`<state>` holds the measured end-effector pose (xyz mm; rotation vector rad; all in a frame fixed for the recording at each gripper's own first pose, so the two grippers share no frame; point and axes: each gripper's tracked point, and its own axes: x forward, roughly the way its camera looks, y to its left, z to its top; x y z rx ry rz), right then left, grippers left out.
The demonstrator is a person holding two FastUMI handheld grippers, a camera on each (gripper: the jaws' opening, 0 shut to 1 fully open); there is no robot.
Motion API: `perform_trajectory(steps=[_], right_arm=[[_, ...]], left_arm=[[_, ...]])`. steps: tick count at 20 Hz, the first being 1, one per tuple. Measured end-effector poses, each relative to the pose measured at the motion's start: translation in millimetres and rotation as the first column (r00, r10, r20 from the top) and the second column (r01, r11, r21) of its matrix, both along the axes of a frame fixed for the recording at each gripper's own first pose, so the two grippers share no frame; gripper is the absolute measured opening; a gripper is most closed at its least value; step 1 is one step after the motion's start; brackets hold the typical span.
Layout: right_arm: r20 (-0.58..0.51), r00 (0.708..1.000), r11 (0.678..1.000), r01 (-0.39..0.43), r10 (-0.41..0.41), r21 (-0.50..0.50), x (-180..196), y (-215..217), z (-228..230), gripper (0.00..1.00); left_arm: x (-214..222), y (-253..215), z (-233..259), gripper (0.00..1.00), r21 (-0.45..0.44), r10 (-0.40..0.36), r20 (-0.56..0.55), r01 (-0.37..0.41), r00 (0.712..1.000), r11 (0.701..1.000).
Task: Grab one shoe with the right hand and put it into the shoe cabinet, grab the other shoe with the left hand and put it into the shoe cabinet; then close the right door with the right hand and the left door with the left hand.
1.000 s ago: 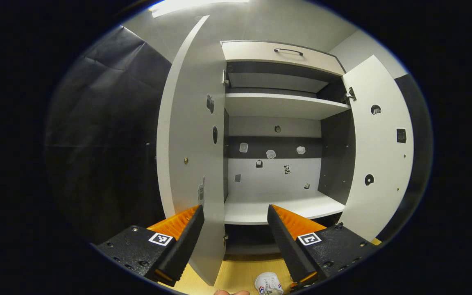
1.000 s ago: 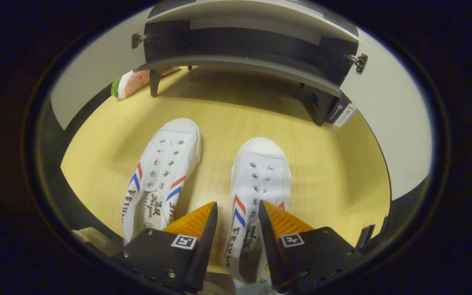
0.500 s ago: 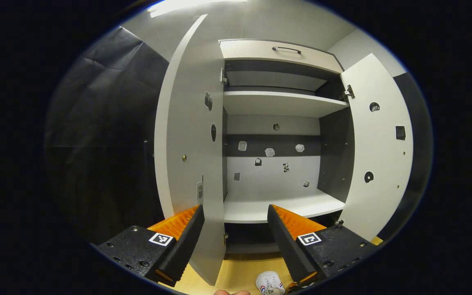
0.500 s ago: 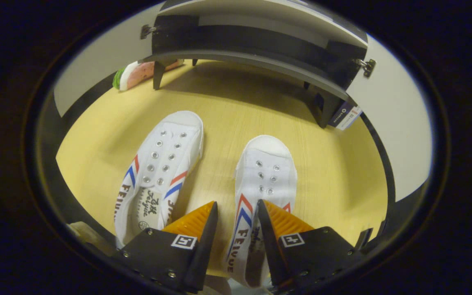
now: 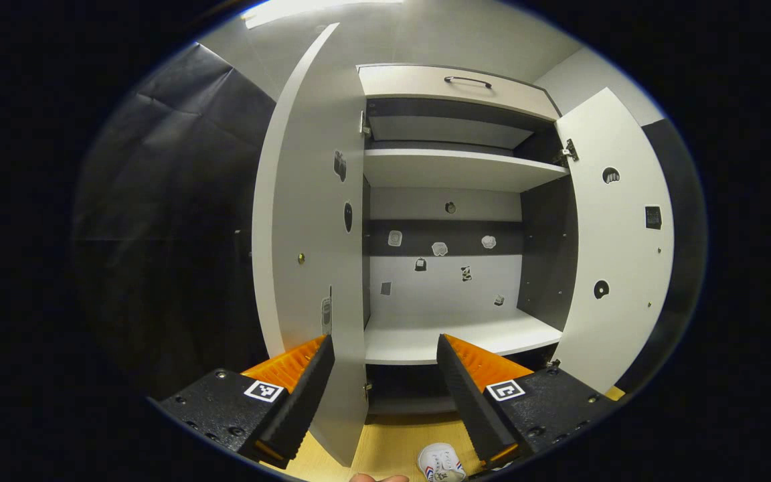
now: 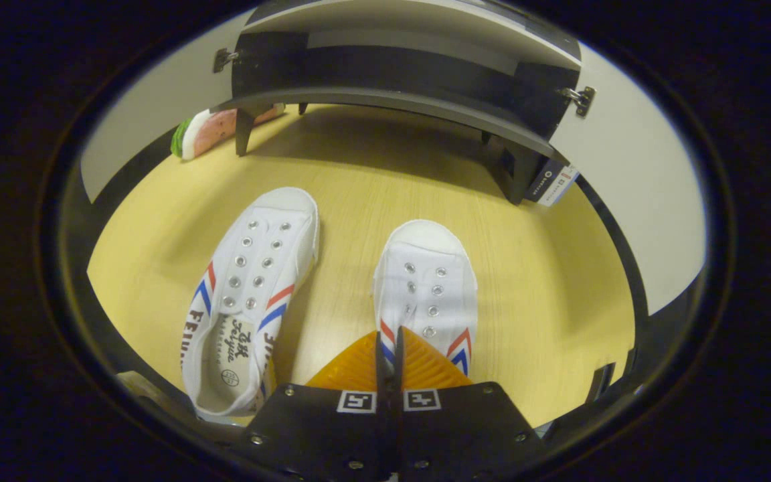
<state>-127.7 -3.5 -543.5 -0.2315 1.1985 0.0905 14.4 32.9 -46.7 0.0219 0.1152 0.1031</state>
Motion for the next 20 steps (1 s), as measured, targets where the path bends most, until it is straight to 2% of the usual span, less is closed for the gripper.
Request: perform_trajectory(steps=[3, 6, 11, 15, 20], right_arm=[[0.022, 0.997, 0.996, 0.071, -0.072, 0.047, 6.0, -4.4, 15.1, 0.00], [0.057, 0.987, 0.980, 0.140, -0.149, 0.142, 19.1, -0.1, 41.5, 0.01], [0.203, 0.966, 0.970, 0.116, -0.160, 0.215, 66.2, 10.6, 117.3, 0.00], [0.367, 0.917, 0.965, 0.065, -0.159, 0.255, 127.1, 22.8, 203.4, 0.00], [0.543, 0.829, 0.960, -0.026, -0.135, 0.278, 213.4, 42.7, 300.3, 0.00]], left_arm=[[0.2, 0.0, 0.4, 0.94, -0.002, -0.003, 0.002, 0.003, 1.000, 1.000], [1.2, -0.9, -0.1, 0.94, -0.002, -0.007, 0.003, 0.007, 1.000, 1.000], [4.9, -2.8, -1.8, 0.95, -0.002, -0.015, 0.000, 0.015, 1.000, 1.000], [5.5, -2.4, -0.8, 0.94, -0.007, -0.014, 0.003, 0.014, 1.000, 1.000], [5.3, -3.0, 0.2, 0.94, -0.011, -0.018, 0.009, 0.018, 1.000, 1.000]])
